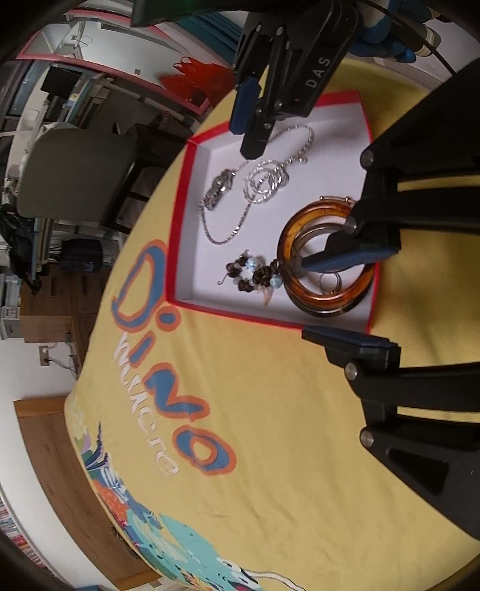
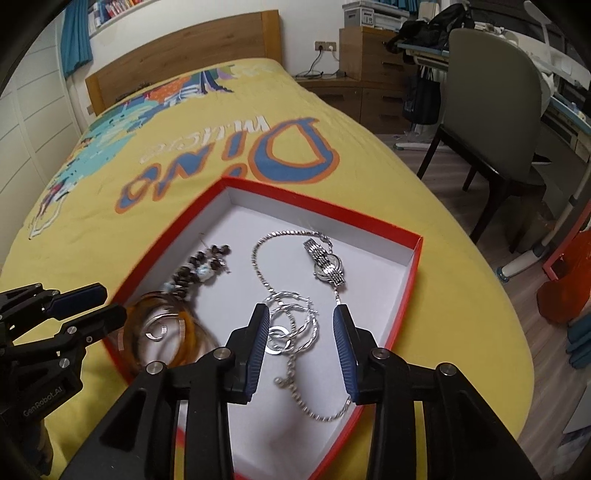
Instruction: Organize jewelry
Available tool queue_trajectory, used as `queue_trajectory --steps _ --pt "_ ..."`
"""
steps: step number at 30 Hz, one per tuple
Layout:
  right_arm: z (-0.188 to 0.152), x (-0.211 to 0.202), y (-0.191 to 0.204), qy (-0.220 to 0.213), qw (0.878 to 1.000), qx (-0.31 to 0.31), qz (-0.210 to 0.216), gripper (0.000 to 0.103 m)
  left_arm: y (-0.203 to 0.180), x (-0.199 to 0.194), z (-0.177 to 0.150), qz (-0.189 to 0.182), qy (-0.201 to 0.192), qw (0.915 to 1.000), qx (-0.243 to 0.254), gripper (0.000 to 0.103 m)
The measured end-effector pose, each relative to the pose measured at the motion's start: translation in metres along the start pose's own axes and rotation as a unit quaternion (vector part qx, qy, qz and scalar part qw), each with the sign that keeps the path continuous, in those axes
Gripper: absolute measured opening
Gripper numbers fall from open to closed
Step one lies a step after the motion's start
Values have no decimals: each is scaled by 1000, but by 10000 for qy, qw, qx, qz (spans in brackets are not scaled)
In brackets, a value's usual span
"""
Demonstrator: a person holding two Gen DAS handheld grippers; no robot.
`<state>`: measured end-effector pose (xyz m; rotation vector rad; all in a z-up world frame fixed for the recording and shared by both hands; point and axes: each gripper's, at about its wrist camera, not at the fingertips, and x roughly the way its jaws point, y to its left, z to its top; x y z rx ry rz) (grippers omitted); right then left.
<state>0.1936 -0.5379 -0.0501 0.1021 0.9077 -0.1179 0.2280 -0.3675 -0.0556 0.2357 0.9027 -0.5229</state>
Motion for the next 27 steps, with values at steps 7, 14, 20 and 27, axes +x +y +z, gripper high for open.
queue_trajectory --steps 7,14,20,27 --pt "-7 -45 21 -237 9996 -13 132 41 14 -46 -11 147 -270 9994 -149 35" --pt "-18 -92 46 -443 9986 39 288 47 33 -97 -30 384 -497 9975 -336 44" --pt "-33 -130 76 -583 9974 -29 421 57 45 -139 -50 507 -698 9952 -458 49" --pt "-53 -165 108 -739 9956 -68 578 62 60 -185 -78 677 -860 9921 -616 51"
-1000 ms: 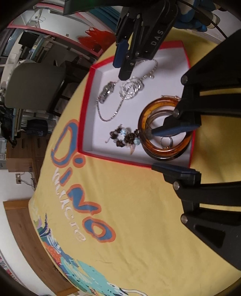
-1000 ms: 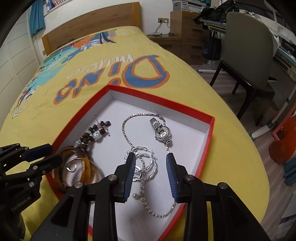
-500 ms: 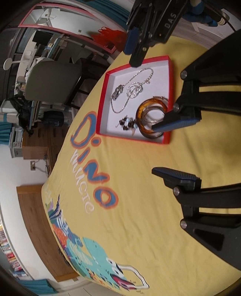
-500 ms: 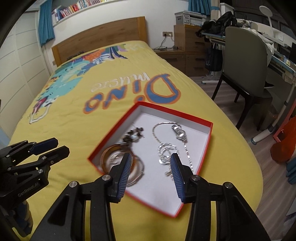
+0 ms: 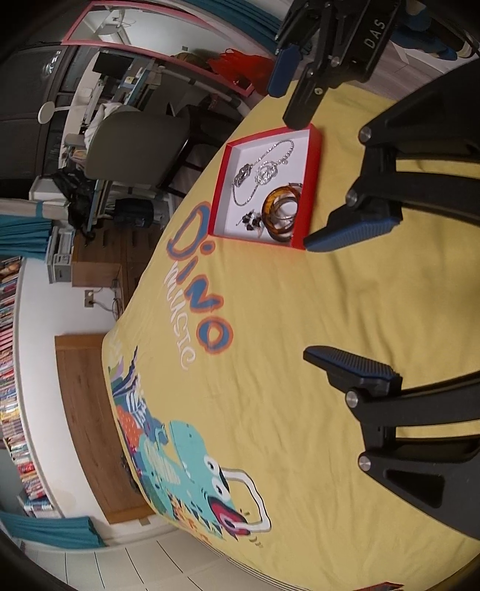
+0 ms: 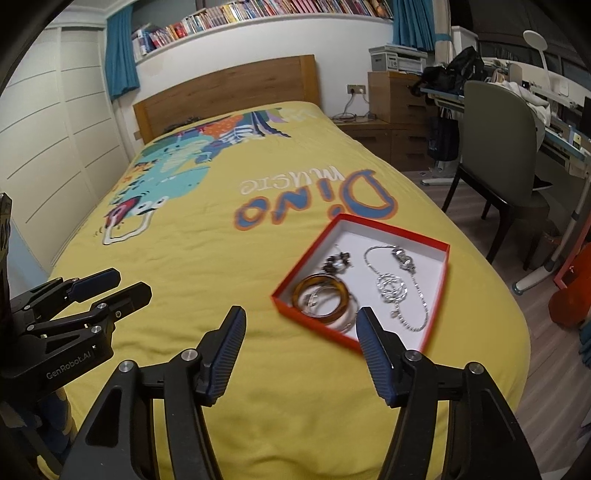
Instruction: Organize jewelry
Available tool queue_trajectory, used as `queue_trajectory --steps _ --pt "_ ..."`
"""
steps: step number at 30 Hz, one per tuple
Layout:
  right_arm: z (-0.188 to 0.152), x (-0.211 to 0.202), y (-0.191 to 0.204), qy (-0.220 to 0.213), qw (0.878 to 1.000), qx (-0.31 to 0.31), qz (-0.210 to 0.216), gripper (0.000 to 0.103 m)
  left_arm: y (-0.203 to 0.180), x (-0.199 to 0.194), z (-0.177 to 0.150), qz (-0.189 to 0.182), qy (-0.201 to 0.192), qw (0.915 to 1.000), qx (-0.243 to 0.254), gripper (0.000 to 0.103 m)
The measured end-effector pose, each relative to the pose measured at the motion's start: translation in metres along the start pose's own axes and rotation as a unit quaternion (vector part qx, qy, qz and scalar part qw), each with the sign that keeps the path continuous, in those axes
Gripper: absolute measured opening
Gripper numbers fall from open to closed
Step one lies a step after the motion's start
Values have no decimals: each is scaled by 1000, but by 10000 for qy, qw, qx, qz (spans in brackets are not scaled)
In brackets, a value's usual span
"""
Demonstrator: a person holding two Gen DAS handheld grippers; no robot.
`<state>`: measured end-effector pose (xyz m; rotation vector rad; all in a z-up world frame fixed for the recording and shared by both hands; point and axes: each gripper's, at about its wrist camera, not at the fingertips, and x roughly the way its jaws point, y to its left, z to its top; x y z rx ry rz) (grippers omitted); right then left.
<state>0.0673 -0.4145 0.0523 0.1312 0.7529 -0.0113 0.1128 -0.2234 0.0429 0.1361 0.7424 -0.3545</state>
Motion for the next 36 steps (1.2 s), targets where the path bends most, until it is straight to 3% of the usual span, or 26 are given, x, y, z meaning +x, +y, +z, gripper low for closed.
queue_trajectory --steps 14,27,36 --pt "-24 -38 38 -200 9997 -7 165 65 31 -61 -29 223 -239 9994 -147 60" --pt "-43 -43 59 -177 9996 39 205 66 49 -77 -49 405 -352 9982 -260 61" --pt "-58 -37 78 -102 9998 -14 178 72 63 -69 -62 437 -195 9981 -384 61"
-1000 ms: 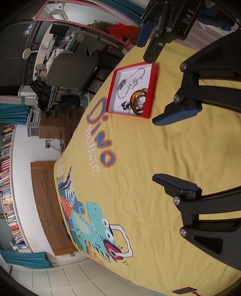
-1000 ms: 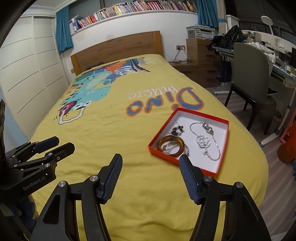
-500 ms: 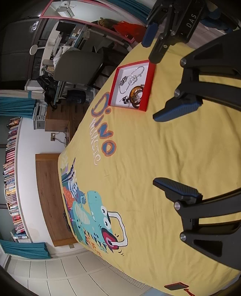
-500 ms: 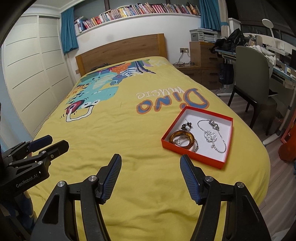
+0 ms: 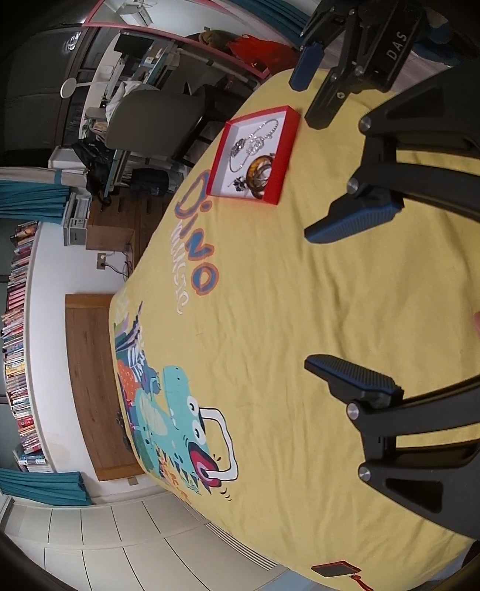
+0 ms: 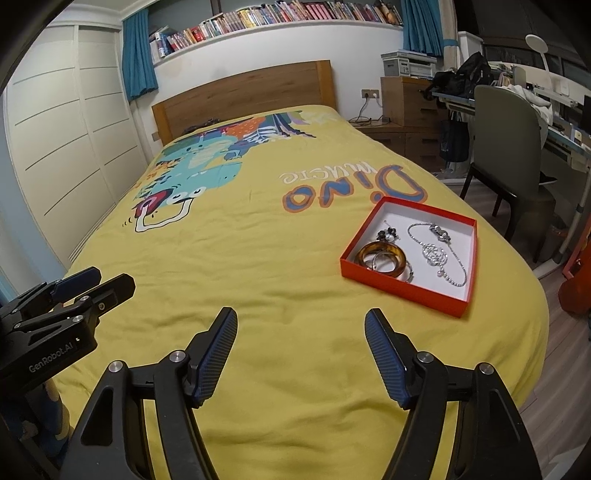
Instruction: Organize jewelry
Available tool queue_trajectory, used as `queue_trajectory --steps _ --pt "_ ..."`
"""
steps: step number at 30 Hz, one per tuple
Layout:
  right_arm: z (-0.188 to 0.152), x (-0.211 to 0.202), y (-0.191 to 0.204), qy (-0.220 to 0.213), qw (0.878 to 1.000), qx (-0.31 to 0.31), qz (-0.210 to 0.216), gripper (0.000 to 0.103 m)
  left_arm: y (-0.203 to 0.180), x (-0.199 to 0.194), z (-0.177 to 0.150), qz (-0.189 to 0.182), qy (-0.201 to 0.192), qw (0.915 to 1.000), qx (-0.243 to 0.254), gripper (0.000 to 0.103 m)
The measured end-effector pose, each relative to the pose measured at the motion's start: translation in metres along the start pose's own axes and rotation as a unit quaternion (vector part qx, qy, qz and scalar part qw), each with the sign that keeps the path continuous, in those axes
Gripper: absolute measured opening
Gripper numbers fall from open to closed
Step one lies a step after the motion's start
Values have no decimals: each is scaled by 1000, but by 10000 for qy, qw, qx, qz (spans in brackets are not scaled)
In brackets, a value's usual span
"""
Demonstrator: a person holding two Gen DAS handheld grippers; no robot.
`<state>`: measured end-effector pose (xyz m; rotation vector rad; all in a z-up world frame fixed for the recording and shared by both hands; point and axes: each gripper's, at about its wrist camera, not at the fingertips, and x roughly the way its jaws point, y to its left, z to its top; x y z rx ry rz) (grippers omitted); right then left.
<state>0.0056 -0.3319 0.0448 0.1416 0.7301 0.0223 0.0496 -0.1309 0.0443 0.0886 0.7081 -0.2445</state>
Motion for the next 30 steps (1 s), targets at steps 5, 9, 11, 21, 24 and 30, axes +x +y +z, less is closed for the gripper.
queue_trajectory --steps 5,9,11,21,24,30 --pt "-5 4 7 52 10000 -56 -5 73 3 7 -5 99 94 9999 13 61" --pt "-9 9 11 71 10000 -54 -45 74 6 13 -12 202 174 9996 9 61" --pt "-11 12 12 100 9999 -49 -79 75 9 16 -15 230 184 9996 6 61" --pt "-18 24 13 201 9996 46 -176 78 17 27 -26 265 321 9991 -43 61" --pt "-18 26 12 206 9996 83 -198 80 19 29 -27 252 365 9990 -58 61" --pt "-20 30 11 243 9994 123 -209 80 20 34 -31 235 450 9987 -68 61"
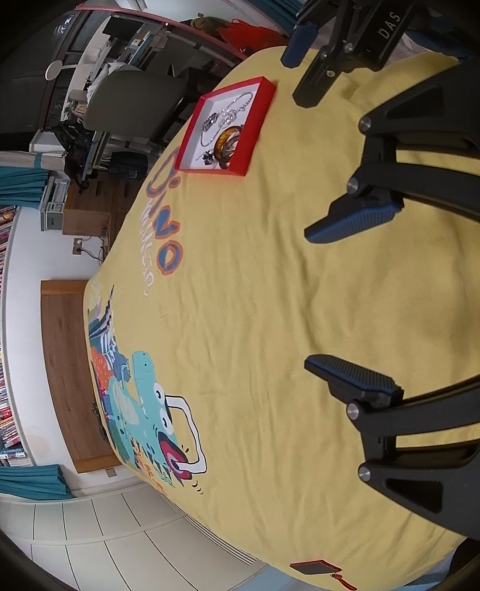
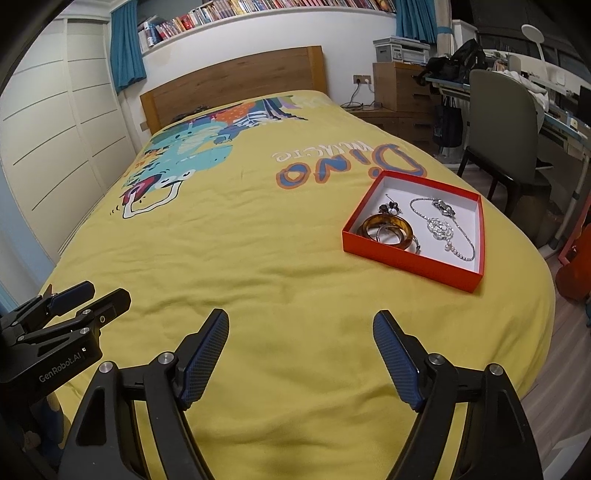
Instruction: Organize jewelry
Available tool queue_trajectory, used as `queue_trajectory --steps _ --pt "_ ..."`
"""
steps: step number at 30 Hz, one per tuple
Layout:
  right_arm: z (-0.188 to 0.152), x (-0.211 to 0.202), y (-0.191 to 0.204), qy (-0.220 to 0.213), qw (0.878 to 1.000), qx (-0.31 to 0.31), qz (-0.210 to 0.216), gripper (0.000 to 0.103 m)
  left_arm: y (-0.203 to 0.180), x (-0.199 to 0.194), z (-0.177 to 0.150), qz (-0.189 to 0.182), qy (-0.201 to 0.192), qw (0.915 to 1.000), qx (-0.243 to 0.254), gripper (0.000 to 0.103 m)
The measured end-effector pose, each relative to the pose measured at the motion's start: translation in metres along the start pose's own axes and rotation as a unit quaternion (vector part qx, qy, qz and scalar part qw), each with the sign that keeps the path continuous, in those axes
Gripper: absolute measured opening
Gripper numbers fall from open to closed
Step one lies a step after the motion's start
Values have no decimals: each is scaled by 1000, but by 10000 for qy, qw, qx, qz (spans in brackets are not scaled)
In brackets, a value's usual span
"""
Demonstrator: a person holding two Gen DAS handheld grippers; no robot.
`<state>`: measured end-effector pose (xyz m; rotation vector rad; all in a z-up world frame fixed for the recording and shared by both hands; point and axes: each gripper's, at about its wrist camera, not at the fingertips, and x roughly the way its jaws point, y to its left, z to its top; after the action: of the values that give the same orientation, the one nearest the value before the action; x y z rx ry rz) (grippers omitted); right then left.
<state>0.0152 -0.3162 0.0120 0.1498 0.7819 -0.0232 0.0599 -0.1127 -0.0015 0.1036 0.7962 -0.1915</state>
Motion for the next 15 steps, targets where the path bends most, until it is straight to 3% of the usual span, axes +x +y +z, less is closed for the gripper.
queue_trajectory --steps 15 --pt "-5 7 -8 98 9999 125 -61 80 -1 5 -7 0 92 10000 34 61"
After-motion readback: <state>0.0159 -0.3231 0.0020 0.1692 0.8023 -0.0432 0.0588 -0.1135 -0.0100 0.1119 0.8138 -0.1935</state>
